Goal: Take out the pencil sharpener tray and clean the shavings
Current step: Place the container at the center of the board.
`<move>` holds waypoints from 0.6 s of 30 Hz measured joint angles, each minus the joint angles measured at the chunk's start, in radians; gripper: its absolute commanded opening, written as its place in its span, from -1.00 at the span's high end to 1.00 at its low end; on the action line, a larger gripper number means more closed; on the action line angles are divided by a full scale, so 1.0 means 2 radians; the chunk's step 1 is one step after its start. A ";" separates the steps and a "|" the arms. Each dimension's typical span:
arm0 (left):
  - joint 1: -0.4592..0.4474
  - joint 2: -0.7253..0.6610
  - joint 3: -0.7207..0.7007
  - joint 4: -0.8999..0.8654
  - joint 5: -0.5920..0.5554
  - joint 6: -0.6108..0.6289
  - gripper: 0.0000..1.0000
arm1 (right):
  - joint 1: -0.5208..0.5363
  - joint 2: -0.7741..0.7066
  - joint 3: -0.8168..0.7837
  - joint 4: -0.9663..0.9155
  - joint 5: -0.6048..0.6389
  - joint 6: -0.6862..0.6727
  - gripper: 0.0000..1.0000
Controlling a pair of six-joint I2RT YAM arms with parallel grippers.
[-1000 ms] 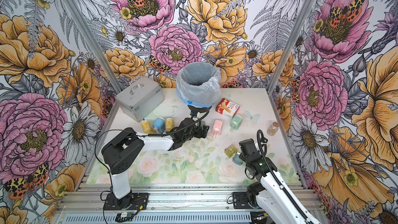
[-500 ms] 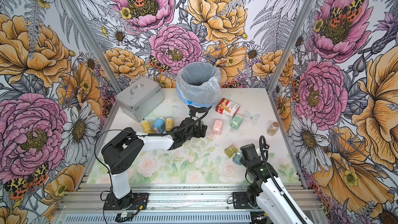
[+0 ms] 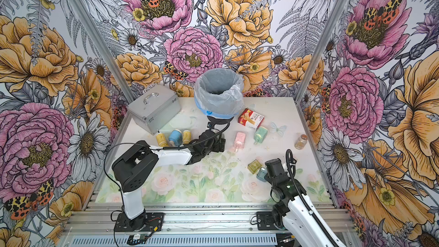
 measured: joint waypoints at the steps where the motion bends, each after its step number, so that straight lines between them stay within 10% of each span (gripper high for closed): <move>1: 0.000 0.000 0.000 0.000 0.000 0.000 -0.97 | 0.000 0.000 0.000 0.000 -0.002 0.000 -0.08; 18: 0.000 0.013 0.001 -0.007 0.000 -0.005 -0.97 | 0.000 -0.013 0.000 -0.010 -0.028 0.004 -0.29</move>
